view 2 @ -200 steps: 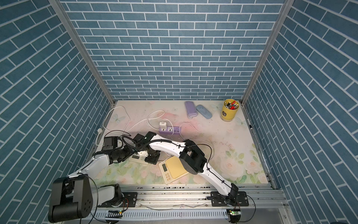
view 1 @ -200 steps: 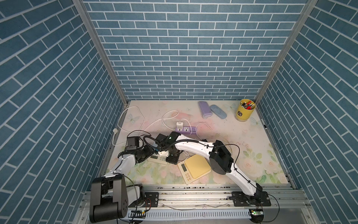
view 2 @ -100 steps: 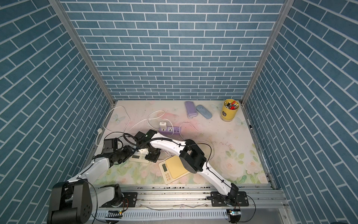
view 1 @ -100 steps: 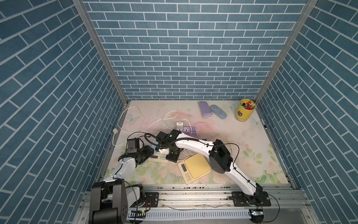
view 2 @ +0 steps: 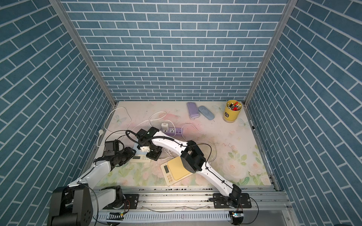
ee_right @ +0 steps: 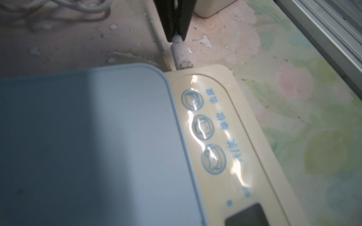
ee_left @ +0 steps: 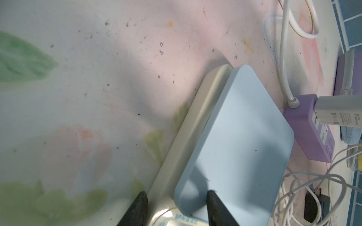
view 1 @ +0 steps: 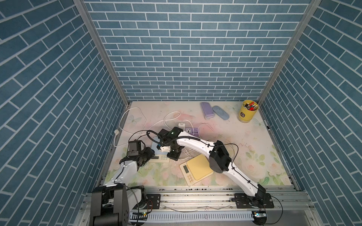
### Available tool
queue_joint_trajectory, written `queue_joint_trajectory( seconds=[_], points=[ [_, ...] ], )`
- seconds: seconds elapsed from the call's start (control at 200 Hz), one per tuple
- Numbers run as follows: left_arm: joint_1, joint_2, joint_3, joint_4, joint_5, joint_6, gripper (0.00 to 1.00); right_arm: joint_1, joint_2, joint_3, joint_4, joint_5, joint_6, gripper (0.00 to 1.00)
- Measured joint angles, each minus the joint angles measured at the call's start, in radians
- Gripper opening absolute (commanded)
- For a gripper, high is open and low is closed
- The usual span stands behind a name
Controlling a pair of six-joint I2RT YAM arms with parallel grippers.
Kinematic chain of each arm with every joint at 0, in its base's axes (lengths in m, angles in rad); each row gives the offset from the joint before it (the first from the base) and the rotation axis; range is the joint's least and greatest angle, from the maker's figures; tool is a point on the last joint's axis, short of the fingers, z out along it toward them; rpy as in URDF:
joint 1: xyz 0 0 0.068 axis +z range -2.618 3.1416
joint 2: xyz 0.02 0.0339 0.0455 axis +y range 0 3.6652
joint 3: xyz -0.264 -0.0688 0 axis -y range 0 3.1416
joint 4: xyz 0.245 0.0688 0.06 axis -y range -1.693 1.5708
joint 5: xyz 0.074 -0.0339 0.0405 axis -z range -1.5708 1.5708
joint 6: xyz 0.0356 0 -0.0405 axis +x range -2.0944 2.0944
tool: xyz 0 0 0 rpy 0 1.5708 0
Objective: Charge the electronic scale
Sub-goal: Insert the charging cable into the electronic scale.
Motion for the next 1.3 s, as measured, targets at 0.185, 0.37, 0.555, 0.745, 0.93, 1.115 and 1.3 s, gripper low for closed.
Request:
queue_joint_trajectory(
  seconds=[0.185, 0.37, 0.555, 0.745, 0.93, 1.115, 1.3],
  points=[
    [0.0, 0.0, 0.0, 0.009, -0.019, 0.0, 0.5, 0.0, 0.013, 0.0, 0.007, -0.043, 0.0, 0.0],
    [0.0, -0.016, -0.011, 0.015, -0.04, -0.008, 0.49, 0.0, 0.014, 0.0, 0.018, -0.063, 0.007, 0.0],
    [0.002, -0.032, 0.017, -0.054, -0.103, 0.017, 0.6, -0.001, 0.034, 0.034, 0.039, -0.079, 0.009, 0.14],
    [0.0, -0.029, 0.152, -0.291, -0.225, 0.111, 0.73, 0.002, -0.032, -0.125, 0.277, -0.098, 0.023, 0.38],
    [0.016, -0.006, 0.274, -0.376, -0.266, 0.179, 0.79, 0.019, -0.166, -0.348, 0.436, -0.074, 0.035, 0.43],
    [0.02, 0.005, 0.37, -0.424, -0.296, 0.232, 0.79, 0.023, -0.223, -0.356, 0.467, -0.01, 0.034, 0.44],
    [0.02, 0.005, 0.458, -0.445, -0.241, 0.279, 0.78, -0.003, -0.366, -0.394, 0.512, 0.075, 0.042, 0.44]
  ],
)
